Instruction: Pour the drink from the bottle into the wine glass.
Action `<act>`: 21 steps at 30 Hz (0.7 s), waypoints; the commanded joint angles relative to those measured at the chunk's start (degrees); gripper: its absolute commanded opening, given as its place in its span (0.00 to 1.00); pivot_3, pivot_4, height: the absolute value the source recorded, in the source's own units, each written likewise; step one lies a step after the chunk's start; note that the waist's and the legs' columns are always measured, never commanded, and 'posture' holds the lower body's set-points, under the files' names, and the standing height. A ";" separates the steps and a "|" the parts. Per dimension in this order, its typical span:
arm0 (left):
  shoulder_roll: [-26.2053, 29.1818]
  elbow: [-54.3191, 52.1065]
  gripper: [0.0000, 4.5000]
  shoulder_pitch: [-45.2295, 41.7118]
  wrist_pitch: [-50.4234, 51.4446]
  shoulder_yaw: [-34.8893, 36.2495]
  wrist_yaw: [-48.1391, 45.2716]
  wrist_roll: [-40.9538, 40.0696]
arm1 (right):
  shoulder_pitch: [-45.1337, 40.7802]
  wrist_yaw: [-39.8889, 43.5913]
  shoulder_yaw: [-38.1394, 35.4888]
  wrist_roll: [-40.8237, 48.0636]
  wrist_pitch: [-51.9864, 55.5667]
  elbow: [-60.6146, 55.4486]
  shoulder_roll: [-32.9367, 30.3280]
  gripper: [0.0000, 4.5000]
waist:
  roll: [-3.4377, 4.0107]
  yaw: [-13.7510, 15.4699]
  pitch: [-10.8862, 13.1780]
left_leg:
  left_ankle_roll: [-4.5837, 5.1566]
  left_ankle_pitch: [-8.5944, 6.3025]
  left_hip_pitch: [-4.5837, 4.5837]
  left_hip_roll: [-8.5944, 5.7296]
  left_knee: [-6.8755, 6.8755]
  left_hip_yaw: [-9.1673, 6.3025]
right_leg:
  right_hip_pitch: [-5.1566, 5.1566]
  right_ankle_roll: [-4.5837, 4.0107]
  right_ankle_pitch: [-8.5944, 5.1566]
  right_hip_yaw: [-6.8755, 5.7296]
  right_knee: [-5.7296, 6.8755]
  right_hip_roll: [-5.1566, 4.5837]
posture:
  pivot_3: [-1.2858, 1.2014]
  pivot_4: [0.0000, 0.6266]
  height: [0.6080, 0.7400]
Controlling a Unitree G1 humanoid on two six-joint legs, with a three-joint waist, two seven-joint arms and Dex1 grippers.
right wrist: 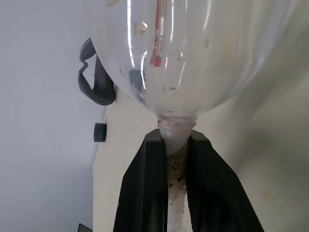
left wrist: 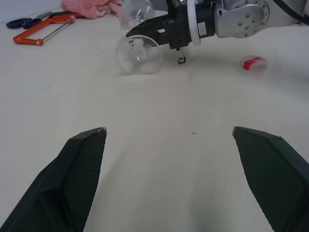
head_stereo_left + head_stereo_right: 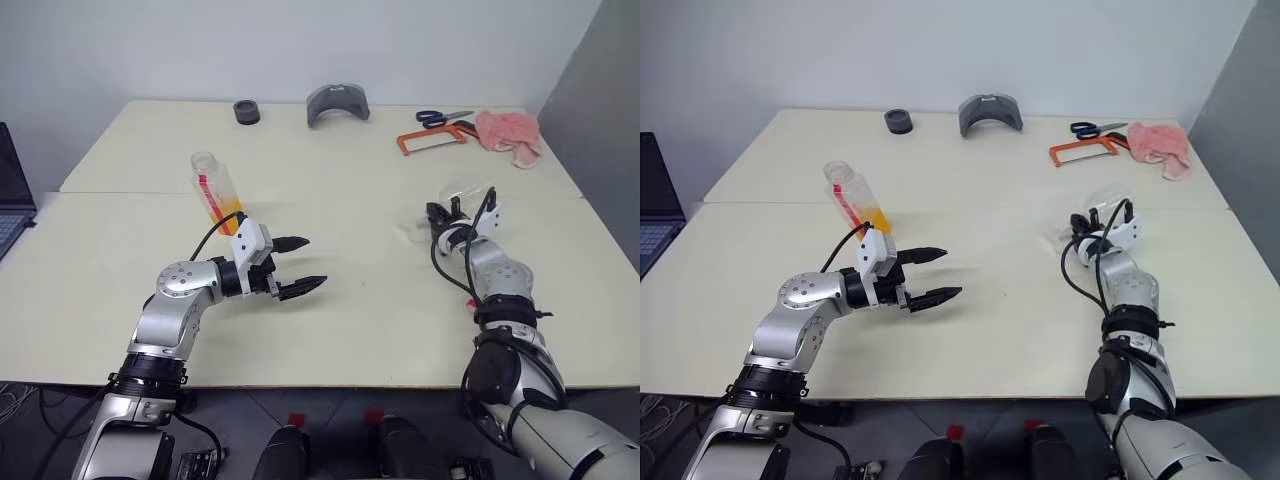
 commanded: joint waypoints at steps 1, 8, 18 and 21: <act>0.79 -0.25 1.00 0.63 -1.24 0.91 -1.63 -0.83 | 3.56 4.25 9.69 -6.24 -0.71 -10.76 -0.16 0.04 | 0.02 -0.02 0.01 | 0.00 0.00 0.00 0.00 -0.01 0.00 | 0.00 0.00 0.00 0.01 0.00 -0.01 | 0.52 0.24 1.00; 0.92 -0.84 1.00 1.63 -1.42 0.40 -2.57 -0.32 | 16.67 12.94 31.44 -24.93 -10.31 -22.62 -2.60 0.04 | 0.03 0.03 0.01 | 0.00 0.00 -0.07 -0.01 -0.02 -0.11 | -0.06 0.01 0.00 -0.01 -0.05 -0.05 | 0.52 0.24 1.00; 1.20 -2.23 1.00 2.45 -0.40 0.40 -1.95 -0.21 | 27.54 16.38 40.58 -35.48 -16.21 -28.73 -3.74 0.04 | -0.08 0.07 -0.10 | 0.00 0.00 0.09 -0.01 -0.03 -0.19 | 0.05 0.01 -0.01 -0.01 -0.07 0.00 | 0.52 0.24 1.00; 1.08 -2.69 1.00 2.72 -0.12 0.77 -1.01 -0.14 | 26.49 17.44 41.10 -37.17 -18.94 -27.67 -3.70 0.04 | -0.08 0.08 -0.11 | 0.00 0.00 0.09 -0.01 -0.02 -0.21 | 0.06 0.01 -0.01 -0.01 -0.07 0.00 | 0.52 0.24 1.00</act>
